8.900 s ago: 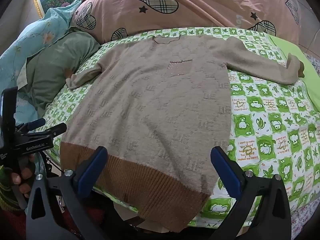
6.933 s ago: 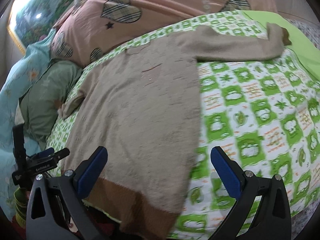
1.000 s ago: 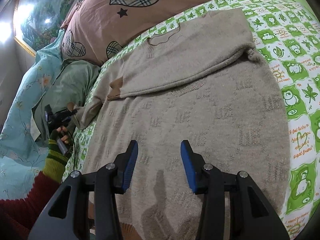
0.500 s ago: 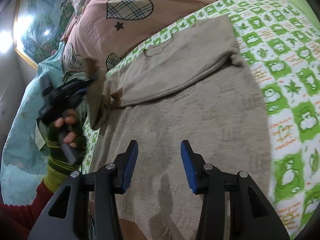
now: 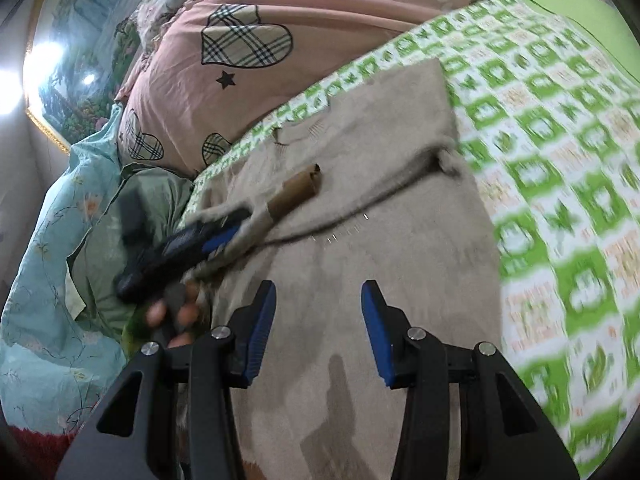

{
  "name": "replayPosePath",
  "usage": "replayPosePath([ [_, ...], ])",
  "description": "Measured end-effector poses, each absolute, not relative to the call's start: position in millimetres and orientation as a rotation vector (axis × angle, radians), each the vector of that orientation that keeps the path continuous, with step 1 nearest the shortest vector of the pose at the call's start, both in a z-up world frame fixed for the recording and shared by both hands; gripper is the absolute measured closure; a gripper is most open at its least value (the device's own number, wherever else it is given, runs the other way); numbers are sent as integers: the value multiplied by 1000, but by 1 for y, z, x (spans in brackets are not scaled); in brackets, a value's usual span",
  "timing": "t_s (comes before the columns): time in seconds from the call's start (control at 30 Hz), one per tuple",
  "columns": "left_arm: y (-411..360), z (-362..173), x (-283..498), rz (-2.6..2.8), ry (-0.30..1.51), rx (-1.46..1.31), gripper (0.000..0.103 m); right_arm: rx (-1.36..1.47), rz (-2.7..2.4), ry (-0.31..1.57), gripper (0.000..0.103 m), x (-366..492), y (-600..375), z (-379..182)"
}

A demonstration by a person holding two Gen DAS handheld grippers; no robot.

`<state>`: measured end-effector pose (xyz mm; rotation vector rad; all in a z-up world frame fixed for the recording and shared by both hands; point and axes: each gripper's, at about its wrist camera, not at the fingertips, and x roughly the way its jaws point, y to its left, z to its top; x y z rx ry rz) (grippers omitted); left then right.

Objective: Fold small clothes
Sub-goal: 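Carry the held sleeve across the body toward the collar with the left gripper, then lay the cuff on the sweater body and open the left gripper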

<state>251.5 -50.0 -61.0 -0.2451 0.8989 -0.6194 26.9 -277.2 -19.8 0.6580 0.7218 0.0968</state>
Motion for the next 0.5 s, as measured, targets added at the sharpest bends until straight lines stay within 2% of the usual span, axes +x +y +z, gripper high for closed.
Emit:
replayPosePath([
  [0.3, 92, -71, 218, -314, 861, -421, 37, 628, 164, 722, 57, 126, -275, -9],
  [0.33, 102, -76, 222, -286, 876, -435, 37, 630, 172, 731, 54, 141, -274, -10],
  [0.37, 109, -80, 227, -264, 895, -446, 37, 625, 171, 737, 41, 152, -273, -13],
  [0.43, 117, -90, 240, -247, 954, -469, 35, 593, 148, 755, 23, 181, -269, -22],
  [0.5, 115, -91, 249, -241, 958, -460, 32, 576, 140, 800, 23, 205, -264, -37],
])
